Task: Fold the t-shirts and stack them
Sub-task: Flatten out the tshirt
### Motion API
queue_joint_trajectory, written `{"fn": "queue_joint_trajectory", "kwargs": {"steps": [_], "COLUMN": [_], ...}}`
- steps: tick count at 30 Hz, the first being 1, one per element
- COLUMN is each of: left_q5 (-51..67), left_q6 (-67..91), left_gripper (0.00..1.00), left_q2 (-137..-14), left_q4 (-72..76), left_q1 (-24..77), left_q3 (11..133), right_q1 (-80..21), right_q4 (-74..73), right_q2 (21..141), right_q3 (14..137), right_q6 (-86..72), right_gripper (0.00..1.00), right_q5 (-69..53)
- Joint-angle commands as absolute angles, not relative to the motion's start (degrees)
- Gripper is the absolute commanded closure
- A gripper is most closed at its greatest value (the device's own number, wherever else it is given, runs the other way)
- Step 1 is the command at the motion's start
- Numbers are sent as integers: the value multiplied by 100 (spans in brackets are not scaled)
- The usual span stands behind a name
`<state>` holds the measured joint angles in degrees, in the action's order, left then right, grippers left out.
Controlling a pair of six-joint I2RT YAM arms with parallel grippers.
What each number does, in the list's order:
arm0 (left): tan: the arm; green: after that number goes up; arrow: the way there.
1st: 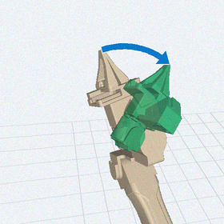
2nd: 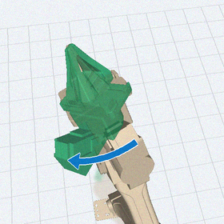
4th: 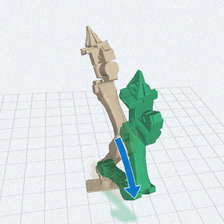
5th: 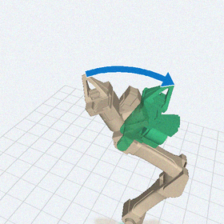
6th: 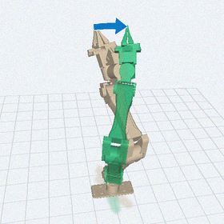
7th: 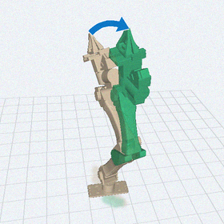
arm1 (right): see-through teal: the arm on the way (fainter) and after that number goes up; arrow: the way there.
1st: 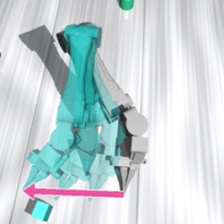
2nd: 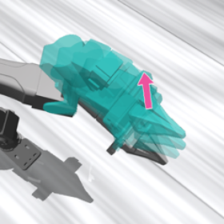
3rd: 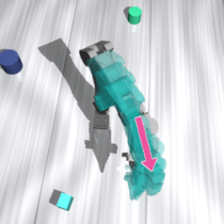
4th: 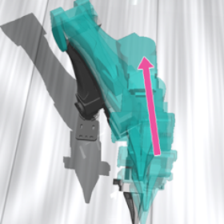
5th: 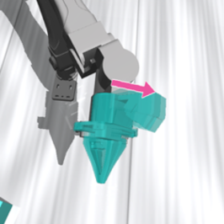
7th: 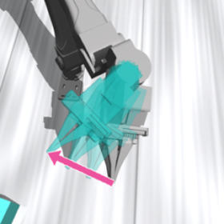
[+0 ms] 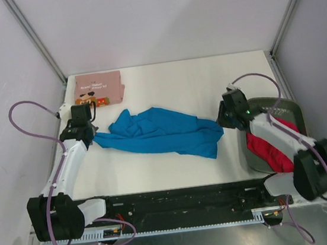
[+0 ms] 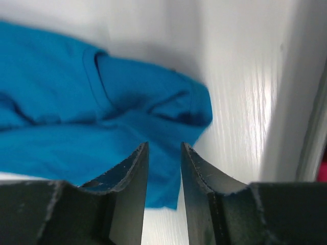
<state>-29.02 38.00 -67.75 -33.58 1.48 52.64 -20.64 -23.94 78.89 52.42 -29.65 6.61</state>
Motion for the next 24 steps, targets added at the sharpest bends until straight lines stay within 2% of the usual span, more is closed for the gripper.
{"fn": "queue_joint_trajectory", "kwargs": {"steps": [1, 7, 14, 24], "left_q5": [-2761, -2713, -2742, -2729], "left_q6": [3813, 3841, 3833, 3811], "left_gripper": [100, 100, 100, 100], "left_q2": [-6676, -6663, -6636, -6670], "left_q4": [-3256, -3248, -3246, -3252], "left_q1": [97, 97, 97, 84], "left_q3": [5486, 5451, 5400, 5407], "right_q1": [-2116, -2515, -3158, -3537], "right_q4": [-2503, -2413, -2152, -1823], "right_q2": [6632, 6118, 6756, 7524], "right_q3": [4231, 3381, 3331, 3331], "right_q6": [-3389, -3730, -3995, -4101], "right_gripper": [64, 62, 58, 52], "right_q5": [208, 122, 434, 850]}}
